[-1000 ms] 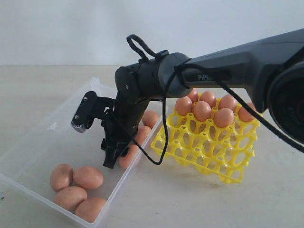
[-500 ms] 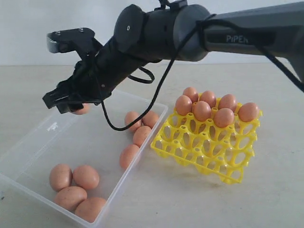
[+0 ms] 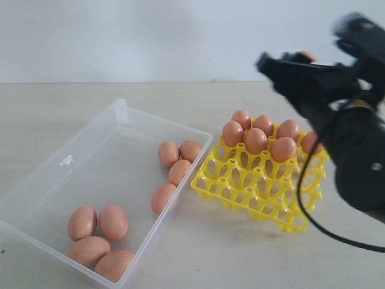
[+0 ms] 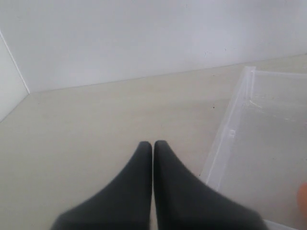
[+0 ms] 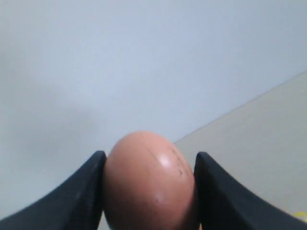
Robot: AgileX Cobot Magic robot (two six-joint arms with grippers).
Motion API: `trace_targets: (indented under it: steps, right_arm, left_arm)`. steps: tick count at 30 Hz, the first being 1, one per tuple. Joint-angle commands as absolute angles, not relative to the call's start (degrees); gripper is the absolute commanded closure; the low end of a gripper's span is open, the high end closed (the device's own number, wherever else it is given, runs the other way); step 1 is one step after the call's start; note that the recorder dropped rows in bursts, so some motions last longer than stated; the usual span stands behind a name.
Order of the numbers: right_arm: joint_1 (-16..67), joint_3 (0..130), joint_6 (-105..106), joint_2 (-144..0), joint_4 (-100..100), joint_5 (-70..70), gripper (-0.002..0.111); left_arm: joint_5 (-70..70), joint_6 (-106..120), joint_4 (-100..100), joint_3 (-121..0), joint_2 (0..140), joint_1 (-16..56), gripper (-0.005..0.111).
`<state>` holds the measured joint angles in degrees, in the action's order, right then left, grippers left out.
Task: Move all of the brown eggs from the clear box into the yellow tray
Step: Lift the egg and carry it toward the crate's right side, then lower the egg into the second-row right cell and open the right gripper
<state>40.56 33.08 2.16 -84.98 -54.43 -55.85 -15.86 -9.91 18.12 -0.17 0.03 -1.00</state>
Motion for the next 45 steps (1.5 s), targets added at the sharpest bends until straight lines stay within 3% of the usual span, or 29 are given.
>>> trace_targets:
  steps: [1, 3, 5, 8, 11, 24, 45]
  right_arm:
    - [27.1, 26.4, -7.0, -81.2, -46.4, -47.9, 0.109]
    - [16.2, 26.4, -18.3, -81.7, -19.7, -37.3, 0.109]
    - [6.5, 27.9, -36.8, -83.4, 17.8, -35.6, 0.109]
    - [-7.7, 34.6, -70.5, -87.1, 71.3, -47.7, 0.109]
    - [-14.7, 40.7, -81.4, -91.3, 93.6, -59.3, 0.109]
    - [-16.0, 41.7, -73.1, -97.3, 88.9, -45.0, 0.109]
    - [-16.0, 42.0, -48.6, -108.0, 73.5, -55.0, 0.109]
  left_arm:
    - [-15.0, -10.3, 18.0, 0.0, 0.0, -0.8, 0.105]
    - [-15.0, -10.3, 18.0, 0.0, 0.0, -0.8, 0.105]
    - [-15.0, -10.3, 18.0, 0.0, 0.0, -0.8, 0.105]
    - [-15.0, -10.3, 18.0, 0.0, 0.0, -0.8, 0.105]
    - [-15.0, -10.3, 18.0, 0.0, 0.0, -0.8, 0.105]
    - [-15.0, -10.3, 18.0, 0.0, 0.0, 0.9, 0.105]
    - [-14.9, -10.3, 17.9, 0.0, 0.0, 5.3, 0.105]
